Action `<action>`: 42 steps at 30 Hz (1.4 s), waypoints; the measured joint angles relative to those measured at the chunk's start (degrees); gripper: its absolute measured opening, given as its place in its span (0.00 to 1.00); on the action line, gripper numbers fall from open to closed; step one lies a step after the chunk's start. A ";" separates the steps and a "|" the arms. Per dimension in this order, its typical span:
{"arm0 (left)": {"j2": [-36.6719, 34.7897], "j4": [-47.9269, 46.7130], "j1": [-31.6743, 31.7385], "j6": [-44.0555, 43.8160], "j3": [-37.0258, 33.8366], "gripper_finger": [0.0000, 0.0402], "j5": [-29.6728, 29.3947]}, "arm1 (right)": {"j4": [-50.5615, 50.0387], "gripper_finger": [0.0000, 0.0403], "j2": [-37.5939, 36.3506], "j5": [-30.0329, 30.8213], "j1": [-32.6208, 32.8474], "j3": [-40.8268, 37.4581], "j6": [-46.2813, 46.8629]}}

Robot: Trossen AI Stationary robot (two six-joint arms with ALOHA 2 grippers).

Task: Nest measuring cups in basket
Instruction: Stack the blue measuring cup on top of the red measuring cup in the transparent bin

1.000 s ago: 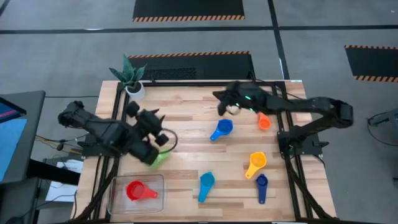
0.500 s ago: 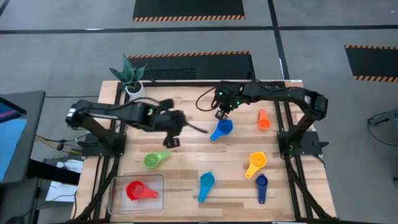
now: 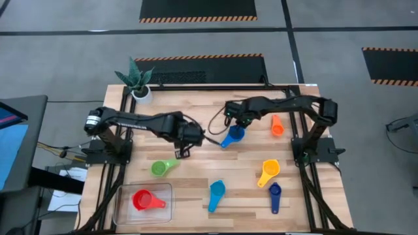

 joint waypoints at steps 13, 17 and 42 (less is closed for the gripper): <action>-0.64 -4.18 -9.32 -10.60 0.02 0.32 -5.43 | 11.99 0.04 4.09 -12.54 4.28 -3.51 4.98; -0.55 -5.89 -10.37 -11.18 0.00 0.32 -5.55 | 15.82 0.04 1.98 -19.98 7.88 -3.37 2.74; 0.76 35.97 -7.35 32.38 -11.25 0.32 -3.84 | 10.85 0.05 -48.58 10.81 32.34 -3.44 15.60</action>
